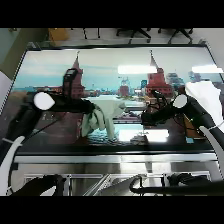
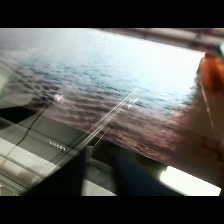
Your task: Fold the shirts.
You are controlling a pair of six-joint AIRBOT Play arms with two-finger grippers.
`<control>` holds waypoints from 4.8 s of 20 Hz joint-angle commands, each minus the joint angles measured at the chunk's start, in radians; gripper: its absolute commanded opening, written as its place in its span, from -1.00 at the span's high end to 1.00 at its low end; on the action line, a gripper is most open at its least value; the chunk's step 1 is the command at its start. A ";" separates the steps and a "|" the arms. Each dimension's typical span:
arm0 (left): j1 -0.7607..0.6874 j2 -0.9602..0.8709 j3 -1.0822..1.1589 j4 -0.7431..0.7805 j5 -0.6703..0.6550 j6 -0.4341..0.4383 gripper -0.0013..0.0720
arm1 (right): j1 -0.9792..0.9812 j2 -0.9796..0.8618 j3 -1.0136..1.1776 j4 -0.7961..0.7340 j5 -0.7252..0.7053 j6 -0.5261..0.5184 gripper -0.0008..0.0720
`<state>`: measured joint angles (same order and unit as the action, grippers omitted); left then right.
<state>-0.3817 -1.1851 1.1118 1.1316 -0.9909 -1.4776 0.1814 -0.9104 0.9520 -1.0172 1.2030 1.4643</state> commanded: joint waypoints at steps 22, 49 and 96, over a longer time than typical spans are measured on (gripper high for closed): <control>-0.239 -0.063 -0.427 -0.398 0.508 -0.012 -0.71 | 0.258 -0.332 0.026 0.323 -0.245 -0.341 -0.17; 0.607 0.497 0.626 0.055 -0.447 0.158 0.93 | -0.325 0.194 0.960 0.369 0.045 -0.375 0.93; 0.233 0.012 -0.089 -0.216 -0.281 0.074 0.93 | -0.373 -0.287 0.326 0.608 0.186 -0.554 0.93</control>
<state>-0.2047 -1.2457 0.8394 0.9215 -1.1038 -1.4204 -0.1490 -1.2697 1.2381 -0.5564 1.2873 0.9474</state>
